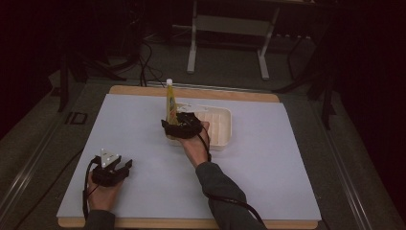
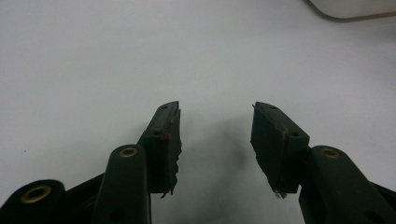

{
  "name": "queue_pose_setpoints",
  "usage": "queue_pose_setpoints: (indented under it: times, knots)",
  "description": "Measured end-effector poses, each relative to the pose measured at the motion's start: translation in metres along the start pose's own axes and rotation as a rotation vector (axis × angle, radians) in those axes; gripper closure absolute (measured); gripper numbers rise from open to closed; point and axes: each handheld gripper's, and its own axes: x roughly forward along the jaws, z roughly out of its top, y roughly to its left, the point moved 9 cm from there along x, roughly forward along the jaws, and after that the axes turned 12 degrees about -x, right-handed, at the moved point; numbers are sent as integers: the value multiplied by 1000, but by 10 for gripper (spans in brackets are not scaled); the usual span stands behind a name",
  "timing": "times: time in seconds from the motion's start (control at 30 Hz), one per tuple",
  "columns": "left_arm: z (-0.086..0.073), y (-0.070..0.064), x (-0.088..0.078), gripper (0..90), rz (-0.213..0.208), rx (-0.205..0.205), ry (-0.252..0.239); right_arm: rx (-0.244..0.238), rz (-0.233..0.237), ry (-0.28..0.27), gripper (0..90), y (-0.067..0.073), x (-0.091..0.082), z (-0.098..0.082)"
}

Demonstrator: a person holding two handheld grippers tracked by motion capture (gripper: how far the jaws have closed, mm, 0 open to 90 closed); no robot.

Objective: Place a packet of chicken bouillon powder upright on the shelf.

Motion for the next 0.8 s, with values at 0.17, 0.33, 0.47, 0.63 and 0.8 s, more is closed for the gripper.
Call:
queue_pose_setpoints:
  times: [0.17, 0.33, 0.47, 0.63, 0.8]
  knots:
    - [0, 0, 0, 524, 2, -1, 1, -12, 25, 3, 337, 0, -13, 3]
    - [0, 1, 0, 524, 5, -4, 0, 45, 49, 19, 353, -5, -24, 3]
    - [0, 1, 0, 522, 5, -5, -4, 79, 48, 44, 367, -11, -32, 1]
    - [1, 1, 0, 522, 7, -6, -5, 91, 57, 61, 368, -14, -45, -1]
    - [0, 2, 0, 522, 13, -12, -5, 105, 68, 63, 369, -21, -67, -7]
